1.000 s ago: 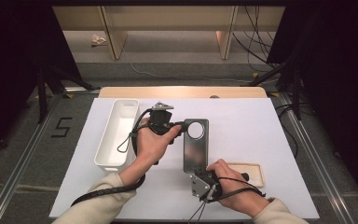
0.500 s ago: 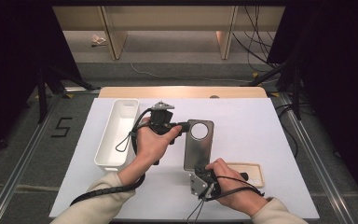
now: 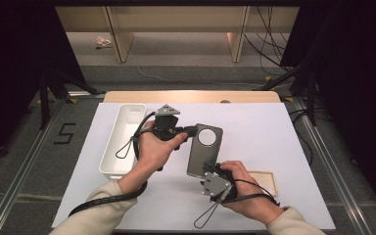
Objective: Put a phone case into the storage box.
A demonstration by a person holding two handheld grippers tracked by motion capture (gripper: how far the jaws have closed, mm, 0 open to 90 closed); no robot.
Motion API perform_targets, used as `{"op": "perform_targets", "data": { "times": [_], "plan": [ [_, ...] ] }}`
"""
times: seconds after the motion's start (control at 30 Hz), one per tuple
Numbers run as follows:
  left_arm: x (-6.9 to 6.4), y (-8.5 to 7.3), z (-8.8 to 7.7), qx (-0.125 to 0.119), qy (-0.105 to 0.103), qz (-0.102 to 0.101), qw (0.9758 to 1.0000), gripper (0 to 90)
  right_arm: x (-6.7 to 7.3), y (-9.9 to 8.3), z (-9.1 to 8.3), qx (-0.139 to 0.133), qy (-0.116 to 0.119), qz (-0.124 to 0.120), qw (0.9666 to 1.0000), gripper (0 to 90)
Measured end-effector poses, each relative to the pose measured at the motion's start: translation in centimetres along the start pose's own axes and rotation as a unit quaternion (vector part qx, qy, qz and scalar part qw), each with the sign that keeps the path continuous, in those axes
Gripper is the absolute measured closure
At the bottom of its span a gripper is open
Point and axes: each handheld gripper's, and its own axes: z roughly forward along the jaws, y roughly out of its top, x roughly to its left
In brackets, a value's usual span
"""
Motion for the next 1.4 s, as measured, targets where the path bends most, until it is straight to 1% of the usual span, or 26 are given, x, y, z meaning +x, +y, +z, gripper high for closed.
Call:
{"op": "perform_targets", "data": {
  "times": [0.03, 0.07, 0.13, 0.17, 0.2, 0.23, 0.3, 0.37, 0.4, 0.47, 0.5, 0.6, 0.67, 0.7, 0.8, 0.9, 0.93, 0.97, 1.0, 1.07, 1.13, 1.23, 1.37, 1.4],
  "plan": [
    [0.1, 0.0, -0.1, -0.003, 0.001, 0.000, 1.0000, 84.5, -0.1, -0.1, -0.1, -0.012, 0.002, 0.013, 0.9998, 46.7],
    [0.3, 0.0, -0.2, -0.005, 0.002, 0.000, 1.0000, 84.6, -0.2, -0.2, -0.3, -0.025, 0.007, 0.031, 0.9992, 43.1],
    [0.5, -0.1, -0.3, -0.010, 0.003, 0.000, 1.0000, 84.6, -0.5, -0.4, -0.4, -0.049, 0.010, 0.051, 0.9974, 38.2],
    [0.6, -0.1, -0.4, -0.011, 0.001, 0.001, 0.9999, 84.6, -0.6, -0.4, -0.6, -0.062, 0.018, 0.066, 0.9957, 36.6],
    [0.6, -0.1, -0.5, -0.014, 0.003, 0.002, 0.9999, 84.6, -0.7, -0.4, -0.7, -0.076, 0.019, 0.078, 0.9939, 35.2],
    [0.7, -0.1, -0.6, -0.016, 0.003, 0.004, 0.9999, 84.6, -0.7, -0.4, -0.8, -0.084, 0.018, 0.088, 0.9924, 32.4],
    [0.8, -0.1, -0.8, -0.019, 0.005, 0.007, 0.9998, 84.6, -0.8, -0.4, -1.0, -0.094, 0.016, 0.096, 0.9908, 30.1],
    [0.9, -0.1, -1.0, -0.023, 0.009, 0.012, 0.9996, 84.7, -0.9, -0.7, -1.1, -0.109, 0.020, 0.113, 0.9874, 26.3],
    [1.0, -0.1, -1.2, -0.025, 0.012, 0.014, 0.9995, 84.6, -0.9, -0.7, -1.1, -0.112, 0.021, 0.121, 0.9862, 25.4],
    [1.1, -0.1, -1.4, -0.027, 0.013, 0.016, 0.9994, 84.6, -1.0, -1.0, -1.3, -0.124, 0.021, 0.134, 0.9830, 24.1],
    [1.2, -0.1, -1.5, -0.030, 0.015, 0.015, 0.9993, 84.6, -1.0, -1.1, -1.4, -0.129, 0.021, 0.145, 0.9808, 23.2],
    [1.5, -0.1, -1.8, -0.036, 0.020, 0.018, 0.9990, 84.7, -1.2, -1.4, -1.5, -0.141, 0.023, 0.167, 0.9756, 22.1],
    [1.6, -0.1, -2.1, -0.040, 0.022, 0.016, 0.9988, 84.7, -1.4, -1.6, -1.6, -0.146, 0.025, 0.180, 0.9724, 21.4],
    [1.6, -0.1, -2.2, -0.041, 0.022, 0.016, 0.9988, 84.7, -1.5, -1.8, -1.6, -0.148, 0.026, 0.190, 0.9703, 21.1],
    [1.8, -0.1, -2.6, -0.049, 0.026, 0.018, 0.9983, 84.7, -1.7, -2.2, -1.7, -0.154, 0.026, 0.207, 0.9658, 20.3],
    [2.1, -0.1, -3.0, -0.052, 0.031, 0.019, 0.9980, 84.7, -1.8, -2.6, -1.9, -0.158, 0.023, 0.221, 0.9621, 19.9],
    [2.1, -0.1, -3.0, -0.053, 0.032, 0.019, 0.9979, 84.7, -1.9, -2.7, -2.0, -0.159, 0.021, 0.228, 0.9603, 19.9],
    [2.2, -0.1, -3.2, -0.055, 0.031, 0.021, 0.9978, 84.7, -1.9, -2.8, -2.0, -0.161, 0.019, 0.230, 0.9595, 19.9],
    [2.3, -0.1, -3.2, -0.057, 0.032, 0.022, 0.9976, 84.7, -2.0, -3.0, -2.1, -0.163, 0.019, 0.237, 0.9576, 19.9],
    [2.4, -0.1, -3.5, -0.061, 0.036, 0.024, 0.9972, 84.7, -2.0, -3.2, -2.2, -0.166, 0.015, 0.241, 0.9562, 19.8],
    [2.6, -0.1, -3.7, -0.064, 0.037, 0.023, 0.9970, 84.7, -2.1, -3.4, -2.3, -0.169, 0.016, 0.250, 0.9534, 19.7],
    [2.9, -0.2, -4.0, -0.069, 0.039, 0.022, 0.9966, 84.7, -2.1, -3.7, -2.4, -0.169, 0.014, 0.253, 0.9524, 19.6],
    [3.2, -0.2, -4.3, -0.072, 0.043, 0.020, 0.9963, 84.7, -2.2, -3.9, -2.4, -0.173, 0.012, 0.265, 0.9485, 19.5],
    [3.2, -0.2, -4.4, -0.073, 0.043, 0.020, 0.9962, 84.7, -2.3, -4.0, -2.4, -0.173, 0.009, 0.266, 0.9482, 19.6]
  ]
}}
